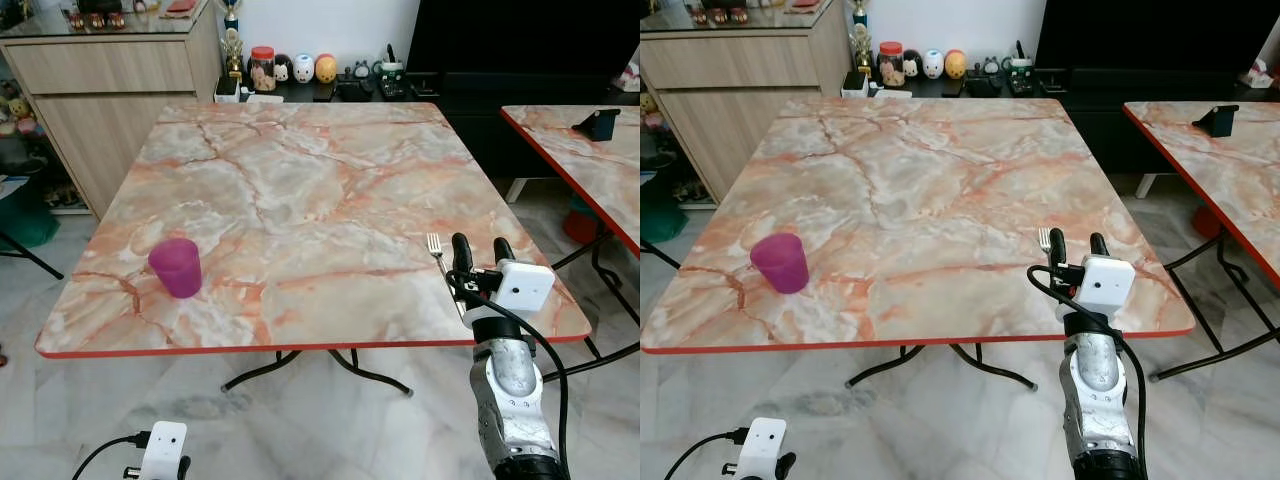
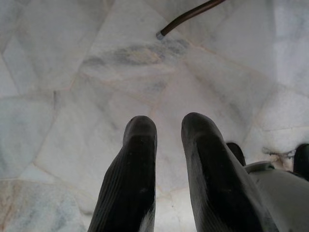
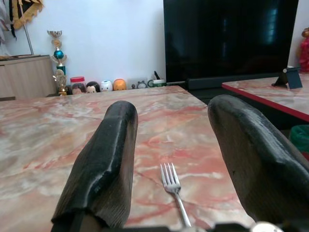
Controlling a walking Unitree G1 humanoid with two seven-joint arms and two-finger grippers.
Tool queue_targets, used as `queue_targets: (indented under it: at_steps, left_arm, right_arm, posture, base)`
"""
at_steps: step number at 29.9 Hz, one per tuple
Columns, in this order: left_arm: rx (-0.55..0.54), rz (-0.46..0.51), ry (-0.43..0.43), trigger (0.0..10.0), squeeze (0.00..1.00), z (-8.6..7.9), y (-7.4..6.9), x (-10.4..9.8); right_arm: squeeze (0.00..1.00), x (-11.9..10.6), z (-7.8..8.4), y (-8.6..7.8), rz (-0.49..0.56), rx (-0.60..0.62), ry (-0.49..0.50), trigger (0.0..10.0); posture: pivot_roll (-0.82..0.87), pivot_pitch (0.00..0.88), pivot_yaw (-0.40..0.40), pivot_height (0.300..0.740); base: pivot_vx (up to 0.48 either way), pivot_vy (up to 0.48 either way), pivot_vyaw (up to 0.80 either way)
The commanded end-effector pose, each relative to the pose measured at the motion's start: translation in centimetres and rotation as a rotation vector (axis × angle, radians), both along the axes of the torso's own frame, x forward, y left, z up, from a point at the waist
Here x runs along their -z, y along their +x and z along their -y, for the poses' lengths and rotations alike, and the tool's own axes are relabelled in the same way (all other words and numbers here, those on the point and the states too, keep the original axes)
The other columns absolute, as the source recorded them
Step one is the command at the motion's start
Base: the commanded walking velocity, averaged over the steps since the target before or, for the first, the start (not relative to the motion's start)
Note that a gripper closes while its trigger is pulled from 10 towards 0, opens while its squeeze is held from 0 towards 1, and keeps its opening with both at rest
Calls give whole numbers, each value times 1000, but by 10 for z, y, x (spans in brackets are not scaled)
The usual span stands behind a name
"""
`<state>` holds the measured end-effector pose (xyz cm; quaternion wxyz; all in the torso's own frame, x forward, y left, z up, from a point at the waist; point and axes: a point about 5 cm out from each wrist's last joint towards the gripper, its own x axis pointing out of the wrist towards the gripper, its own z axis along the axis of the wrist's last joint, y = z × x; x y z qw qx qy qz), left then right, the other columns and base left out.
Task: Setting the table
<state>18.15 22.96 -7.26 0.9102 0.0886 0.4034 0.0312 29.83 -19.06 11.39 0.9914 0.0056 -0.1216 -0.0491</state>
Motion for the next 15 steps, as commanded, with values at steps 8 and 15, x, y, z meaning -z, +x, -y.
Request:
queue_targets:
  at_steps: [8,15]
  left_arm:
    - [1,-34,4,10000,0,1,-5,3]
    - [1,-36,3,10000,0,2,-5,4]
  right_arm:
    - [0,0,1,-2,-1,5,9,10000]
    - [0,3,1,-4,-18,9,7,10000]
  posture:
    - [49,0,-16,731]
    - [48,0,-16,731]
  base:
    - [175,0,0]
    - [0,0,0]
